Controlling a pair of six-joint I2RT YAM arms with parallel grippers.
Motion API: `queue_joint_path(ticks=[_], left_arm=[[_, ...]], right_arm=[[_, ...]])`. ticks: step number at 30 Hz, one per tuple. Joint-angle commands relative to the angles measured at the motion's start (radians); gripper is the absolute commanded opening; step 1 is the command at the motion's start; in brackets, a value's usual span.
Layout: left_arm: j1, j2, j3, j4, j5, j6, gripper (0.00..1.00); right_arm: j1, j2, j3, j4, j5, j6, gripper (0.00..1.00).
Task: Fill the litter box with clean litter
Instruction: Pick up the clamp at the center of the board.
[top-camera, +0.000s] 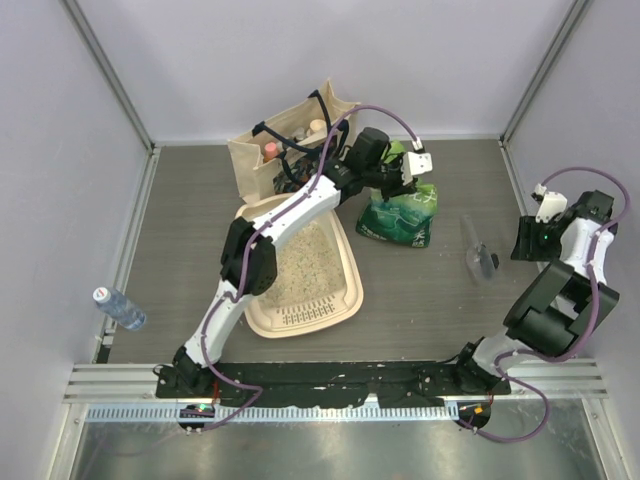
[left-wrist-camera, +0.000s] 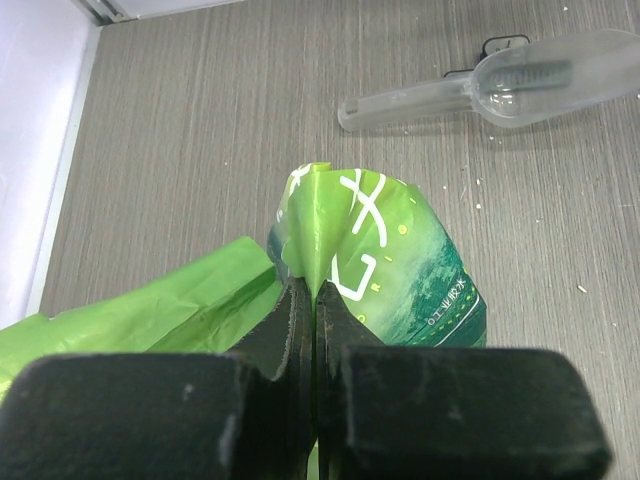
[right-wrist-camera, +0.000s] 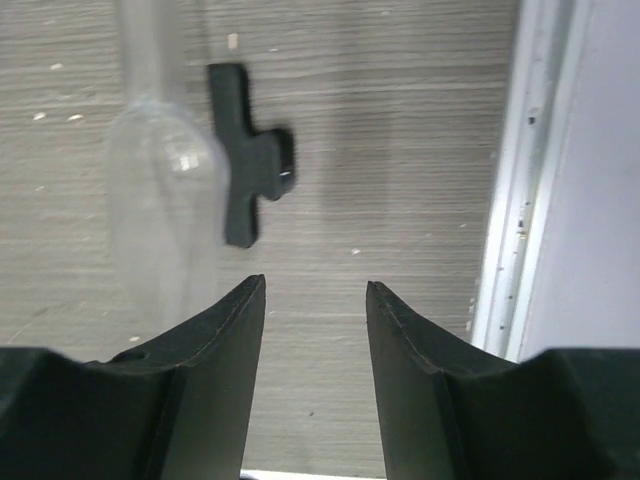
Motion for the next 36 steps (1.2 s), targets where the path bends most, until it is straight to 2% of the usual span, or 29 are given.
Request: queue_joint_path(ticks=[1,6,11,22,28,32,36], left_arm=[[0.009,-0.07,-0.04,0.038,-0.032,-0.046,0.0],[0.014,-0.076,-0.047,0.049,-0.039,-0.052,0.0],[0.012,-0.082,-0.069,0.053,-0.052,-0.053,0.0],[0.012,-0.085,-0.093,0.036,-0.041,-0.064,0.0],[0.014,-0.084,-0.106,0.039,-0.048,-0.063,0.0],[0.009,-0.087,-0.112,0.038,-0.055,-0.064,0.0],[0.009,-0.088,-0.112,0.039,-0.061,-0.063,0.0]], right_arm=[[0.008,0.075,0.025,0.14,0.135,0.03,0.5],[0.065,0.172,0.039,0.135,0.152,-0.01,0.48],[0.154,0.189,0.043,0.085,0.085,-0.01,0.51],[0.158,0.217,0.065,0.065,0.08,0.007,0.51],[0.157,0.28,0.11,0.074,0.05,0.007,0.44],[0.155,0.326,0.147,0.051,0.037,0.003,0.34],[0.149,0.341,0.157,0.03,0.033,0.016,0.32]])
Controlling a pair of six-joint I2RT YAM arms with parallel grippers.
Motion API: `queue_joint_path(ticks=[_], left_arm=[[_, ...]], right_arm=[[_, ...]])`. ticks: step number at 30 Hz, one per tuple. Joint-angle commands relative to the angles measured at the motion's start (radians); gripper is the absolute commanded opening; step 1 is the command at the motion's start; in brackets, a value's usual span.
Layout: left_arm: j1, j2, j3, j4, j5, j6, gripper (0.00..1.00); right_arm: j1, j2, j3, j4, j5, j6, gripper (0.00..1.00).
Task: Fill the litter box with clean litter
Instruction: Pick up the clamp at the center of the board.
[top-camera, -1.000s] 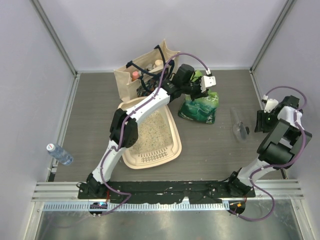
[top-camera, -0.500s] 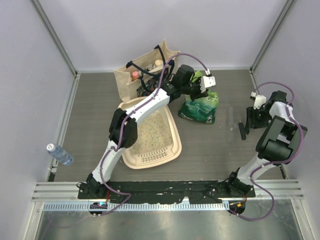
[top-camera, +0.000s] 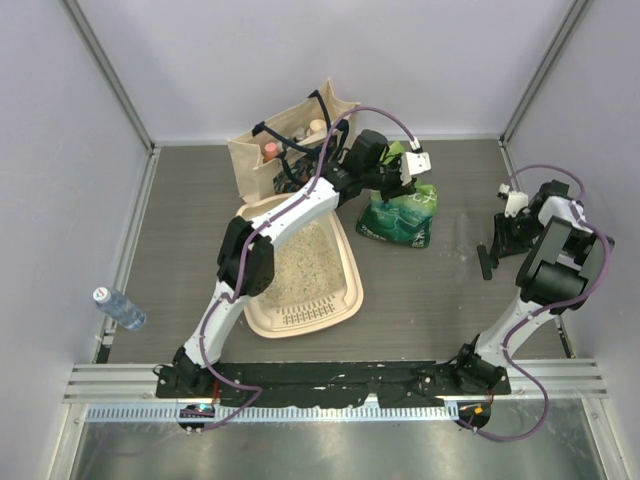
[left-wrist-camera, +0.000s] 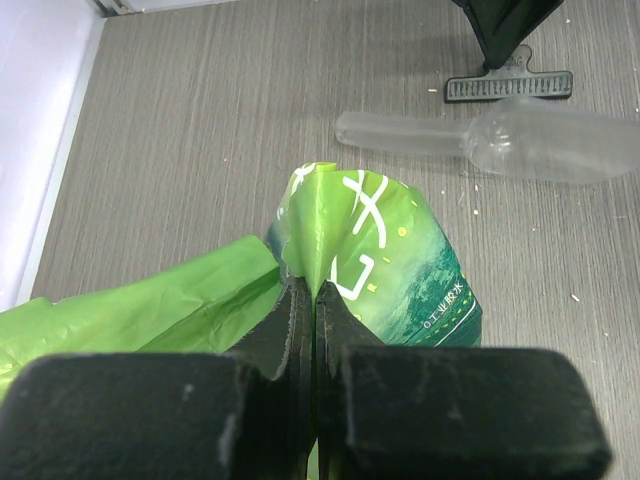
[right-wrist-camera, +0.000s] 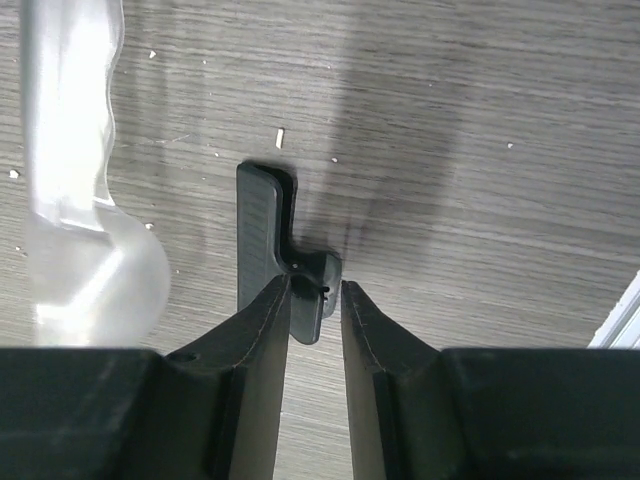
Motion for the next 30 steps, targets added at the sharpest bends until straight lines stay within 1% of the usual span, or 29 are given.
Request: queue_joint_path(ticks=[1,6,11,12,13,16,18,19,20,24,25,29,30], left_arm=[[0.01,-0.048,-0.019,-0.038,-0.043,-0.013,0.0],[0.01,-0.048,-0.014,-0.044,-0.044,-0.005,0.0],[0.01,-0.045,-0.012,-0.044,-0.047,-0.002,0.0],[0.01,-0.045,-0.012,-0.044,-0.052,-0.002,0.0],[0.011,-0.047,-0.011,-0.044,-0.054,0.0,0.0],[0.01,-0.047,-0.011,-0.044,-0.052,-0.002,0.0],[0.01,-0.045,-0.014,-0.044,-0.051,-0.004,0.0],[0.011,-0.047,-0.014,-0.046,-0.047,-0.004,0.0],[0.01,-0.047,-0.017,-0.046,-0.044,-0.007,0.0],[0.01,-0.05,-0.028,-0.027,-0.037,-0.025,0.0],[0.01,-0.051,-0.032,-0.011,-0.032,-0.03,0.0],[0.011,-0.054,-0.052,0.031,-0.032,-0.045,0.0],[0.01,-0.057,-0.057,0.048,-0.035,-0.046,0.02]], right_arm=[[-0.011,-0.003,0.036,-0.035,-0.029,0.01,0.33],[-0.039,-0.01,0.033,-0.069,-0.066,0.034,0.33],[-0.044,-0.004,0.025,-0.089,-0.074,0.043,0.31],[-0.044,-0.007,0.023,-0.09,-0.078,0.042,0.29],[-0.044,-0.007,0.023,-0.093,-0.086,0.039,0.21],[-0.056,-0.004,0.04,-0.124,-0.11,0.036,0.1],[-0.067,-0.013,0.049,-0.138,-0.149,0.034,0.08],[-0.073,-0.019,0.06,-0.151,-0.155,0.031,0.03],[-0.074,-0.027,0.066,-0.162,-0.164,0.019,0.02],[-0.085,-0.081,0.132,-0.234,-0.178,0.002,0.01],[-0.087,-0.116,0.157,-0.257,-0.184,-0.003,0.01],[-0.087,-0.202,0.21,-0.283,-0.195,-0.021,0.01],[-0.087,-0.216,0.235,-0.287,-0.208,-0.024,0.01]])
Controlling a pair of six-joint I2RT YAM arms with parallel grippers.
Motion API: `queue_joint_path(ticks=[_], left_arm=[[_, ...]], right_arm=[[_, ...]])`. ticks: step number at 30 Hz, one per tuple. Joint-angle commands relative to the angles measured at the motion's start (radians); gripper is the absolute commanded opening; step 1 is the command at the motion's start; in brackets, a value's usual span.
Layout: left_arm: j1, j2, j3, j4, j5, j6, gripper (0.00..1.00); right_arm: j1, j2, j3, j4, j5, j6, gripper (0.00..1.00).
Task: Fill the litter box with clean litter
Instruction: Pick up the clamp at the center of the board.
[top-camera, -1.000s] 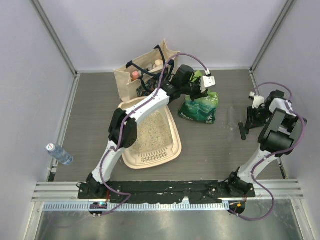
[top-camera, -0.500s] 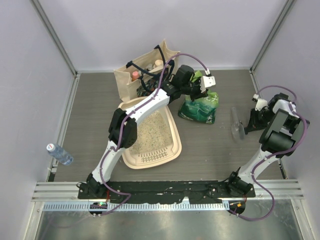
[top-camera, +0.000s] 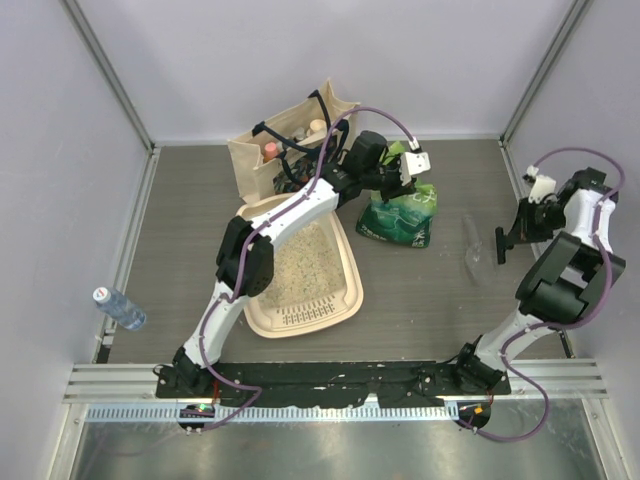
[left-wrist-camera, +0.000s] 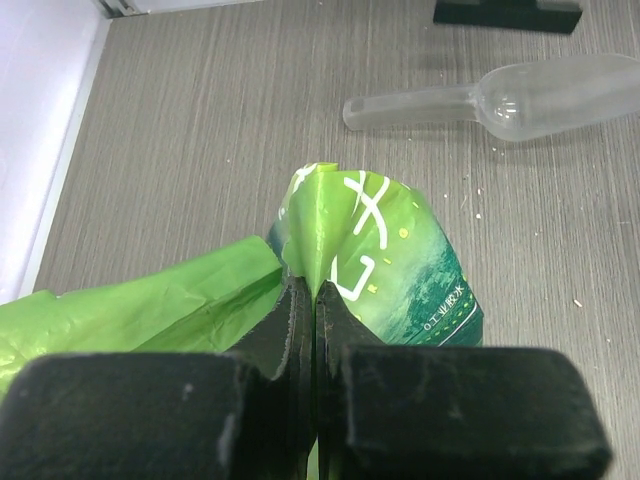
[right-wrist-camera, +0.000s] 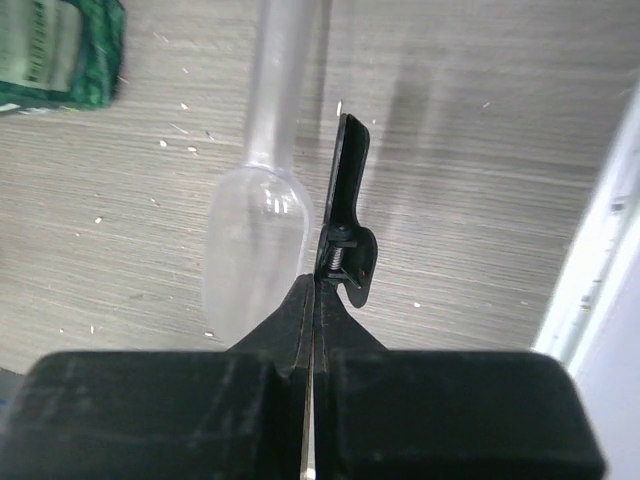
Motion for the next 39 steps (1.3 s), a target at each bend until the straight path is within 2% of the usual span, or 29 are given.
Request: queue_joint_path(ticks=[1,2,5,9,12,17,18,20,21,26,29,30,32,34,36,37,39], left_arm=[[0.01,-0.047,-0.036,0.025,-0.027,-0.035,0.04],[0.011,-0.05,-0.039,0.031,-0.028,-0.035,0.07],[0.016,-0.053,-0.048,0.049,-0.016,-0.035,0.32],[0.019,-0.056,-0.048,0.072,-0.008,-0.041,0.46],[0.022,-0.061,-0.043,0.103,0.001,-0.059,0.52],[0.027,-0.098,-0.06,0.172,0.041,-0.125,0.56],[0.028,-0.121,-0.08,0.219,0.054,-0.145,0.61],[0.028,-0.144,-0.094,0.276,0.091,-0.201,0.64],[0.028,-0.153,-0.098,0.291,0.099,-0.225,0.74],[0.036,-0.199,-0.099,0.396,0.134,-0.381,0.75],[0.056,-0.22,-0.108,0.472,0.168,-0.527,0.75],[0.062,-0.225,-0.121,0.492,0.183,-0.629,0.75],[0.077,-0.239,-0.146,0.55,0.217,-0.741,0.75],[0.085,-0.237,-0.184,0.61,0.266,-0.934,0.74],[0.096,-0.221,-0.241,0.789,0.307,-1.091,0.73],[0.099,-0.213,-0.252,0.852,0.314,-1.243,0.77],[0.096,-0.181,-0.231,0.901,0.323,-1.321,0.77]], right_arm=[[-0.003,-0.15,0.114,-0.057,-0.061,-0.029,0.01],[-0.005,-0.167,0.132,-0.061,-0.073,-0.026,0.01],[0.017,-0.182,0.226,-0.081,-0.126,-0.002,0.01],[0.099,-0.204,0.339,-0.07,-0.199,0.04,0.01],[0.143,-0.213,0.37,-0.043,-0.261,0.09,0.01],[0.196,-0.23,0.357,-0.023,-0.336,0.116,0.01],[0.196,-0.236,0.346,-0.02,-0.351,0.116,0.01],[0.198,-0.24,0.337,-0.021,-0.395,0.109,0.01],[0.198,-0.244,0.334,-0.02,-0.405,0.104,0.01],[0.199,-0.254,0.321,-0.021,-0.44,0.089,0.01],[0.199,-0.265,0.326,-0.02,-0.474,0.09,0.01],[0.199,-0.27,0.329,-0.02,-0.5,0.093,0.01],[0.198,-0.286,0.332,-0.021,-0.541,0.101,0.01],[0.199,-0.302,0.327,-0.014,-0.601,0.128,0.01],[0.199,-0.325,0.306,0.027,-0.63,0.17,0.01],[0.201,-0.334,0.297,0.045,-0.65,0.213,0.01],[0.201,-0.352,0.271,0.089,-0.676,0.247,0.01]])
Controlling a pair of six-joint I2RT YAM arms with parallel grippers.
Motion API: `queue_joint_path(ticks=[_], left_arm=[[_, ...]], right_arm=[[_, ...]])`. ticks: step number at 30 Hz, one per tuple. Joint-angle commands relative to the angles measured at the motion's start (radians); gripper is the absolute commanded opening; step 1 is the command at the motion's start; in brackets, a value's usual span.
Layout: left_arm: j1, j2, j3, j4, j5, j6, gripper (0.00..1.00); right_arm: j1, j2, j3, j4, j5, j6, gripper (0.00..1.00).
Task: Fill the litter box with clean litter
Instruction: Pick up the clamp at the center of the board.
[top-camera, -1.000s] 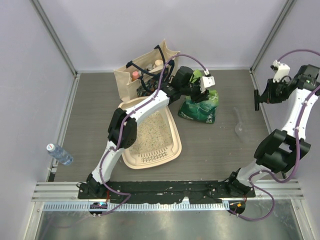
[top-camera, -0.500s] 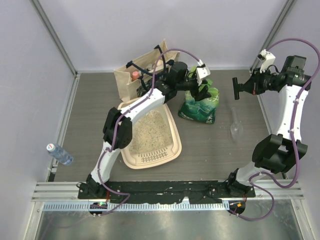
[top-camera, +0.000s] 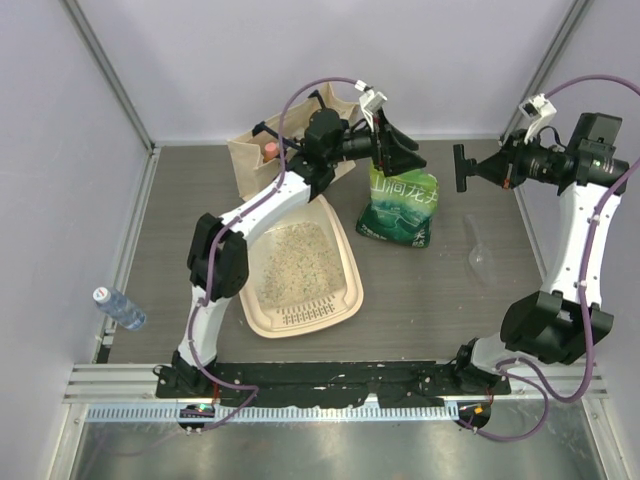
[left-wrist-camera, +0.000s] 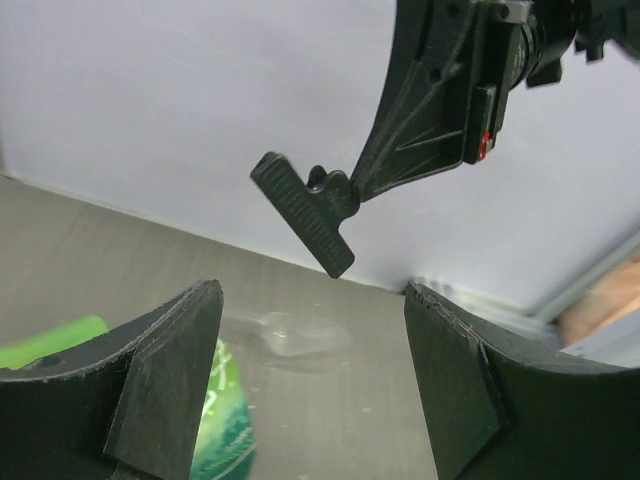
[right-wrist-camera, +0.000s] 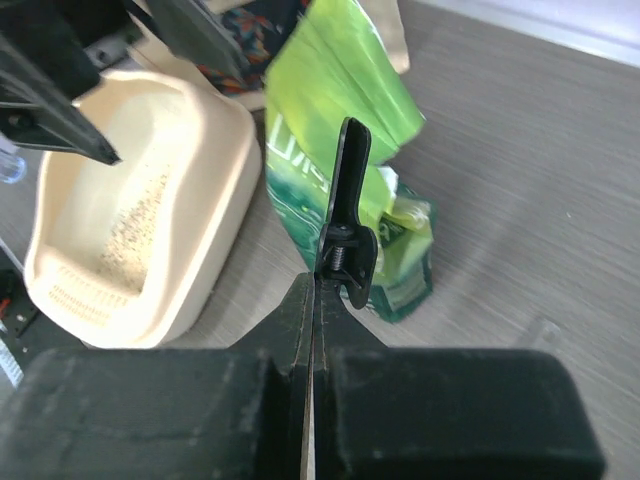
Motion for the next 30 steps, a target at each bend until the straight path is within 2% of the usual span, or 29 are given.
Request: queue_joint_path(ticks=[1,7,10,18,22,25,28,30], left_arm=[[0.005,0.026,-0.006,0.237,0.077,-0.402,0.77],[-0.006,0.059,0.035,0.211,0.039,-0.448,0.76],[-0.018,0.072,0.052,0.202,0.05,-0.465,0.76],[-0.021,0.103,0.087,0.153,0.014,-0.439,0.68],[-0.02,0.114,0.103,0.151,0.017,-0.439,0.57],[-0.021,0.115,0.107,0.162,0.037,-0.439,0.43],[-0.021,0.114,0.103,0.175,0.051,-0.443,0.35],[-0.021,0.111,0.101,0.183,0.056,-0.448,0.33]], right_arm=[[0.006,-0.074,-0.036,0.107,-0.145,0.118,0.01],[0.038,-0.093,-0.064,0.149,-0.176,0.189,0.01],[0.055,-0.106,-0.099,0.244,-0.188,0.282,0.01],[0.089,-0.132,-0.145,0.365,-0.203,0.408,0.01],[0.099,-0.133,-0.153,0.373,-0.199,0.424,0.01],[0.107,-0.132,-0.165,0.373,-0.187,0.424,0.01],[0.118,-0.127,-0.177,0.378,-0.176,0.424,0.01],[0.121,-0.121,-0.179,0.378,-0.162,0.425,0.01]])
